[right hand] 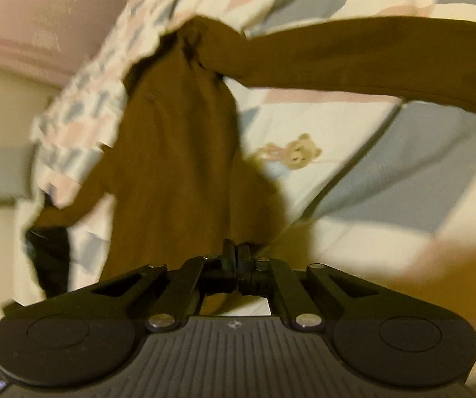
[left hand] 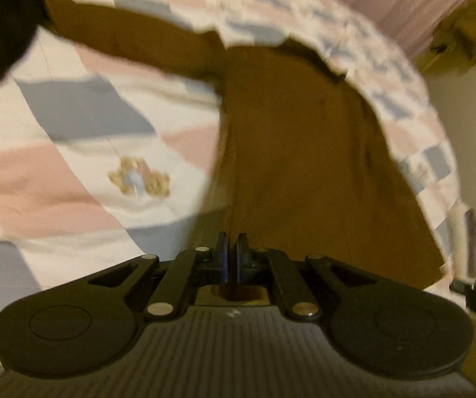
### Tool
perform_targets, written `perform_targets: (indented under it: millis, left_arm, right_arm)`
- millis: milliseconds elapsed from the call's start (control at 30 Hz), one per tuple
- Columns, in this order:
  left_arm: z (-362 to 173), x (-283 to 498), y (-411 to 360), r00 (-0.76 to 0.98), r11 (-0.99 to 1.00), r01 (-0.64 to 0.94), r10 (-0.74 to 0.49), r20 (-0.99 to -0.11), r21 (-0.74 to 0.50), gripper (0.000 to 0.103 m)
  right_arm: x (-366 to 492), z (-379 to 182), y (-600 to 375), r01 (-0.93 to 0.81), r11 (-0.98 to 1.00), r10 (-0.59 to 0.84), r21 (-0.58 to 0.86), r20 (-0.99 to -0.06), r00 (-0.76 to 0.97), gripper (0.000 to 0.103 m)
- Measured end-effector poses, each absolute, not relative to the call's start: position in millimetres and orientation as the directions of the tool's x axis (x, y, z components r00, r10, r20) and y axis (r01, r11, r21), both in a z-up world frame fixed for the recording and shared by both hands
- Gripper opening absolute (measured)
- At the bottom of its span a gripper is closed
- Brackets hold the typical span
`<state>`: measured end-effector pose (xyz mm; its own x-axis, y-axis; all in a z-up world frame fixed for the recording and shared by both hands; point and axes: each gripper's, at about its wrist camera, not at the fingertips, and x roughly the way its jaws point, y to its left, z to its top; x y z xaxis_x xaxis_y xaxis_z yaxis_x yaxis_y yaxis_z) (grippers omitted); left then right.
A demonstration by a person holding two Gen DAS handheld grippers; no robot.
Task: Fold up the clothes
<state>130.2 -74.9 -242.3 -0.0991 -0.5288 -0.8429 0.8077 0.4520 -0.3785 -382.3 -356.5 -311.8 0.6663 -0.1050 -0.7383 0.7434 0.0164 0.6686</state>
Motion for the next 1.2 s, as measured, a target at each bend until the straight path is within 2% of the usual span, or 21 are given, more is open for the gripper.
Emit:
perform_targets:
  millis: [100, 167, 267, 333, 367, 467, 533, 600, 633, 767, 800, 900, 1033, 1133, 1200]
  left_arm:
    - [-240, 130, -74, -0.101, 0.459, 0.805, -0.517, -0.850, -0.376, 0.002]
    - [-264, 127, -83, -0.097, 0.488, 0.803, -0.460, -0.883, -0.342, 0.002]
    - [-317, 124, -90, -0.079, 0.531, 0.806, -0.342, -0.936, -0.262, 0.003]
    - [-343, 125, -90, -0.086, 0.563, 0.787, -0.307, -0.948, -0.253, 0.009]
    - [-350, 127, -88, -0.092, 0.576, 0.772, -0.315, -0.945, -0.268, 0.011]
    - [-349, 131, -79, -0.096, 0.587, 0.746, -0.372, -0.923, -0.315, 0.022]
    - [-343, 136, -73, -0.095, 0.578, 0.741, -0.415, -0.905, -0.343, 0.037]
    - [-340, 143, -70, -0.089, 0.577, 0.737, -0.433, -0.897, -0.352, 0.045]
    - [-342, 145, -73, -0.089, 0.578, 0.736, -0.434, -0.896, -0.353, 0.045]
    - [-359, 146, -86, -0.142, 0.554, 0.742, -0.420, -0.896, -0.377, 0.044]
    - [-365, 145, -89, -0.166, 0.541, 0.746, -0.412, -0.896, -0.388, 0.037]
    - [-369, 134, -99, -0.225, 0.500, 0.755, -0.409, -0.885, -0.423, 0.002]
    - [-324, 135, -96, -0.209, 0.464, 0.775, -0.451, -0.868, -0.428, 0.002]
    - [-276, 145, -80, -0.177, 0.446, 0.776, -0.525, -0.833, -0.445, 0.002]
    - [-259, 143, -74, -0.144, 0.435, 0.801, -0.528, -0.837, -0.412, 0.002]
  right_arm:
    - [-397, -276, -336, 0.712, -0.053, -0.131, 0.701, -0.711, 0.691, 0.000]
    - [-407, -263, -326, 0.714, -0.094, -0.160, 0.694, -0.719, 0.677, 0.000]
    - [-411, -276, -326, 0.752, -0.110, -0.189, 0.650, -0.757, 0.626, 0.002]
    - [-411, -301, -331, 0.772, -0.125, -0.181, 0.623, -0.779, 0.600, 0.024]
    - [-412, -314, -334, 0.787, -0.136, -0.175, 0.602, -0.796, 0.579, 0.029]
    - [-402, -340, -347, 0.796, -0.102, -0.199, 0.597, -0.796, 0.571, 0.032]
    - [-394, -351, -358, 0.792, -0.082, -0.219, 0.605, -0.786, 0.578, 0.046]
    - [-387, -359, -367, 0.796, -0.061, -0.231, 0.602, -0.784, 0.576, 0.056]
    - [-386, -362, -370, 0.795, -0.050, -0.229, 0.605, -0.781, 0.581, 0.056]
    - [-382, -380, -376, 0.770, -0.038, -0.199, 0.637, -0.760, 0.619, 0.056]
    - [-380, -384, -375, 0.761, -0.039, -0.189, 0.648, -0.752, 0.631, 0.054]
    - [-372, -393, -375, 0.754, -0.047, -0.137, 0.655, -0.752, 0.645, 0.009]
    - [-369, -375, -375, 0.760, -0.009, -0.116, 0.650, -0.756, 0.644, 0.005]
    - [-380, -336, -377, 0.737, 0.026, -0.121, 0.676, -0.729, 0.673, 0.004]
    - [-389, -309, -377, 0.733, 0.054, -0.132, 0.678, -0.723, 0.678, 0.004]
